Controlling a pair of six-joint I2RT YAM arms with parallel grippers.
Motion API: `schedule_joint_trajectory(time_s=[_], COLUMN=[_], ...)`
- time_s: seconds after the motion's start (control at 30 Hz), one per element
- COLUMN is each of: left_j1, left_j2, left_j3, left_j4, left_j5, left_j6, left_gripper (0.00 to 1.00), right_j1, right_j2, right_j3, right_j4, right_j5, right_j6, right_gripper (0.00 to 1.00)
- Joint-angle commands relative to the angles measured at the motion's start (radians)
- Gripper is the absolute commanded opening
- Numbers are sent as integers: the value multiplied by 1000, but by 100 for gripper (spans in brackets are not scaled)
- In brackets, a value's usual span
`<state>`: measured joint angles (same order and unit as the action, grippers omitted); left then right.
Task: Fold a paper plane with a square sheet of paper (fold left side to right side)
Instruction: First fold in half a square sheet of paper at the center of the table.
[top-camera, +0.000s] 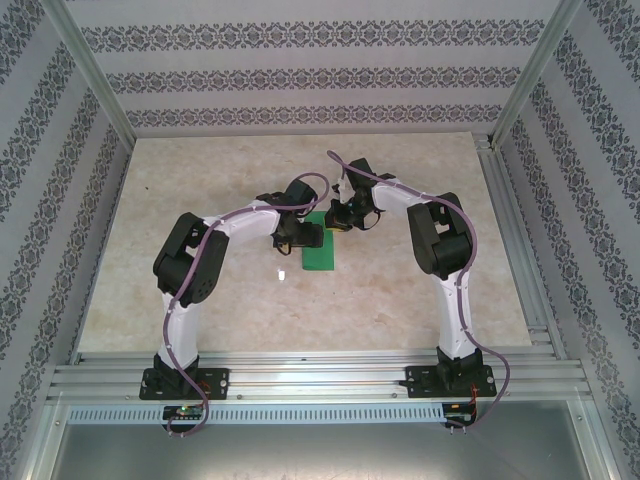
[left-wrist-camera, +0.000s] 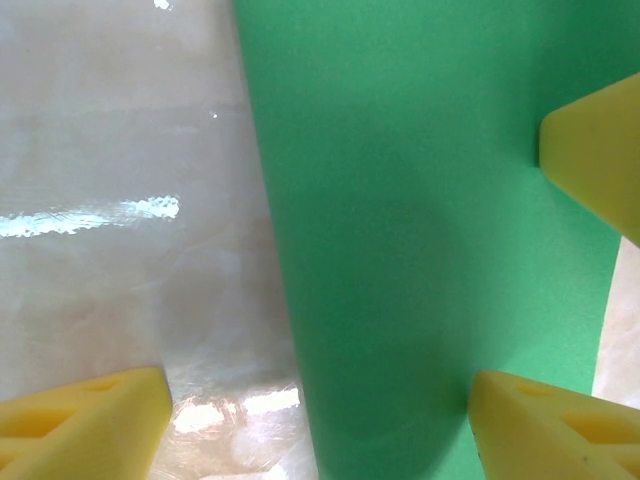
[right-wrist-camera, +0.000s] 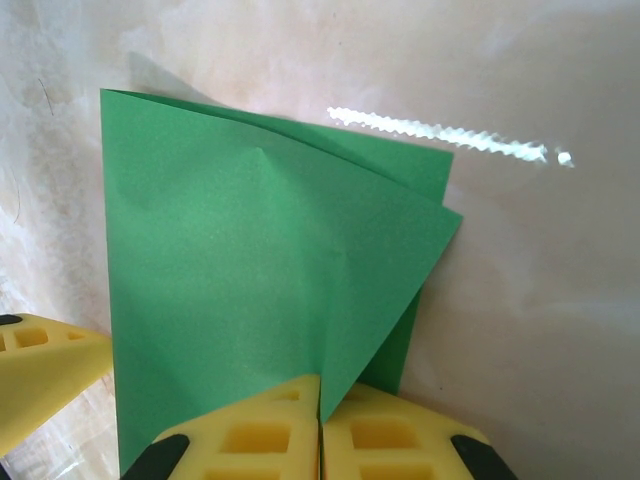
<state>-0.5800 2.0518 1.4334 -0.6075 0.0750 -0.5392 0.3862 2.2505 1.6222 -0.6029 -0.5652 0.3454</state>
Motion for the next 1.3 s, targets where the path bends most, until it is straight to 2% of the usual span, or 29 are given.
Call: schedule_joint_trajectory(time_s=[0.0,0.5,0.6,0.73,0.83,0.97,1.13,1.27], left_j1=[-12,-17,-17,-20,-20,-21,-22,-22], left_j2=[67,97,103,103,98,98,114,114], left_j3=[-9,-20,-21,-15,-6,5,2,6], left_j4=[-47,-58,-58,-55,-54,-57,-59,-60], left_j5=[-32,-63,-66,-56,-48,-47,-51,-49], left_j6=[24,28,28,28,27,30,28,28], left_gripper=[80,80,80,80,80,80,80,80], right_j1=[11,10,8,7,6,2,-4,-13], right_j2=[6,-12,-13,-11,-10,-21,-48,-72], right_j3=[21,24,24,25,25,24,17,7], right_j4=[-8,-6,-8,-8,-13,-13,-12,-9], right_j5=[16,22,22,20,22,24,33,44], right_j6=[-6,0,0,1,0,-4,-2,-3], right_gripper=[9,17,16,11,11,19,20,26])
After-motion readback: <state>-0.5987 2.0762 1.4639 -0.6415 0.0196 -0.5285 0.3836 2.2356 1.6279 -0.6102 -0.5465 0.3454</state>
